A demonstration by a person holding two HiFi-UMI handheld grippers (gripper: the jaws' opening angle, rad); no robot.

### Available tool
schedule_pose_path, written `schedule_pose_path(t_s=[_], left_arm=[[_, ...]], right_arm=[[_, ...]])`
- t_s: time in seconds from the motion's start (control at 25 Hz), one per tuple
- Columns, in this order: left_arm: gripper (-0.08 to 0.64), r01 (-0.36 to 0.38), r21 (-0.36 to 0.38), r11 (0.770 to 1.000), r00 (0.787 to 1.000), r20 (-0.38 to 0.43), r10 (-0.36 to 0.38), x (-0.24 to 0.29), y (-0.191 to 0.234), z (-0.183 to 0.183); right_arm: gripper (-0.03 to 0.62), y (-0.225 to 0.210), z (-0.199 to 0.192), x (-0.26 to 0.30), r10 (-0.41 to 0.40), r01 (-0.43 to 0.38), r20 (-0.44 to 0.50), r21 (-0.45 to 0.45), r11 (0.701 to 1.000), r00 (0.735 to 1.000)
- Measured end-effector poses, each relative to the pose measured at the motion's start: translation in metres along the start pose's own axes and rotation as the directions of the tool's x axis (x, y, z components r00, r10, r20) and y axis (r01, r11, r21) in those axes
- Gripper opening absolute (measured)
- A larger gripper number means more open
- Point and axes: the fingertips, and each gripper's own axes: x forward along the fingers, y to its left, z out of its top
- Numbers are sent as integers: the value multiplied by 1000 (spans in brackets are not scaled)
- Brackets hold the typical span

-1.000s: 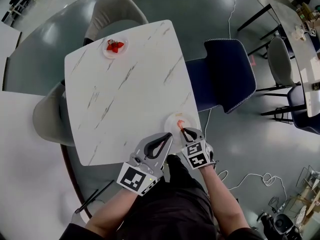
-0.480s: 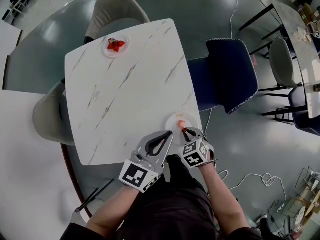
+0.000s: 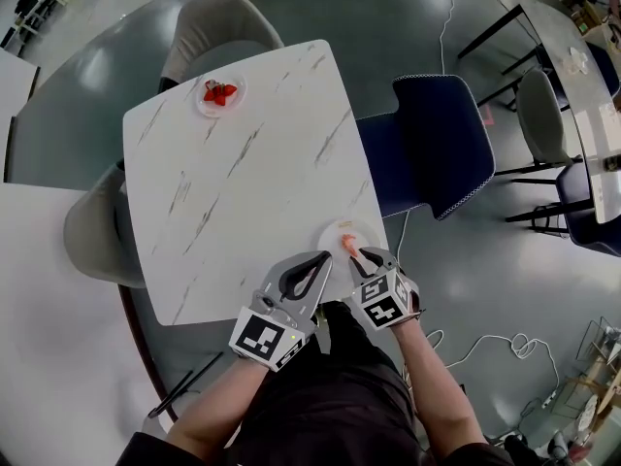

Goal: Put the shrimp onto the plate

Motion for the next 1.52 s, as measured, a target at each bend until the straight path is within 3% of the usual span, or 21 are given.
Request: schedule_pose_path(t_s=[0.2, 0.32, 0.44, 0.68, 0.92, 1.04, 1.32, 1.52], left_arm=[[8, -19, 2, 1000, 1000, -15, 19, -1, -5, 13], [8, -37, 24, 999, 999, -27, 38, -9, -13, 26], [8, -48, 35, 998, 999, -16, 49, -11, -18, 49], [8, -23, 49, 999, 999, 42, 21, -21, -36, 100], [8, 15, 57, 998, 995, 95, -20, -37, -57, 147], [8, 26, 65, 998, 993, 117, -33, -44, -63, 166], [8, 33, 78, 996, 987, 152, -45, -57, -70, 189], [8, 31, 96, 995, 982, 182, -48, -68, -77, 198]], right_arm=[[81, 1, 45, -47, 29, -39, 163, 62, 997, 986], [21, 5, 81, -85, 20, -49, 282, 94, 994, 959], [3, 3, 119, -122, 6, -56, 399, 113, 992, 917], [3, 5, 172, -193, -32, -82, 596, 164, 983, 802], [3, 12, 212, -257, -58, -79, 714, 157, 984, 697], [2, 17, 229, -281, -55, -68, 749, 132, 989, 660], [2, 31, 245, -315, -47, -59, 792, 104, 993, 609], [2, 37, 248, -330, -59, -31, 806, 96, 995, 590]])
